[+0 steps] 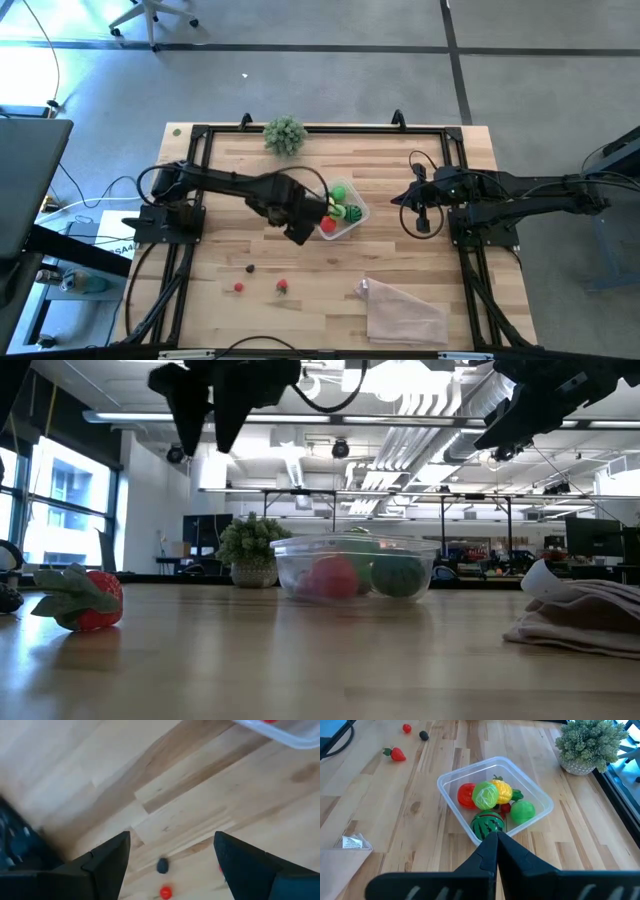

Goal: Pick and placing Produce into tupperware
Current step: Put the red strawberry into the transparent bin

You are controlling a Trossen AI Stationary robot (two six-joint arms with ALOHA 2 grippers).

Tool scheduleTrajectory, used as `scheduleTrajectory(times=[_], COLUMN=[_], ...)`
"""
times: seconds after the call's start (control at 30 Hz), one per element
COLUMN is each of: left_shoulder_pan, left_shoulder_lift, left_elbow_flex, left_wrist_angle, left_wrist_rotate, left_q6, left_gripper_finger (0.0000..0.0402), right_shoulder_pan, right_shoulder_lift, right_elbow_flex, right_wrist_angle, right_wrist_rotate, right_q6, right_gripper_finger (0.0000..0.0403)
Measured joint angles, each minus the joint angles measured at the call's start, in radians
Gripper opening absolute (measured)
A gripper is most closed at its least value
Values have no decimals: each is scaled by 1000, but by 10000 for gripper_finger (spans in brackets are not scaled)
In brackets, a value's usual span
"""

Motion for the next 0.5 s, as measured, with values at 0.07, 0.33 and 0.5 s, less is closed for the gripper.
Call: scheduleTrajectory(times=[0.07, 0.33, 0.5], left_shoulder_pan=[-38, -190, -295], left_shoulder_lift=[1, 2, 2], left_elbow_flex=[-17, -72, -72], left_wrist_angle=[0, 12, 97], left_wrist_rotate=[-39, -74, -81], left_q6=[-132, -645, -934], left_gripper_finger=[274, 241, 218], right_shoulder_pan=[0, 0, 0], right_shoulder_lift=[0, 0, 0], right_elbow_flex=[0, 0, 0], right_wrist_angle=[0, 0, 0], right_wrist_rotate=[0, 0, 0], right_q6=[0, 0, 0], right_gripper_finger=[0, 0, 0])
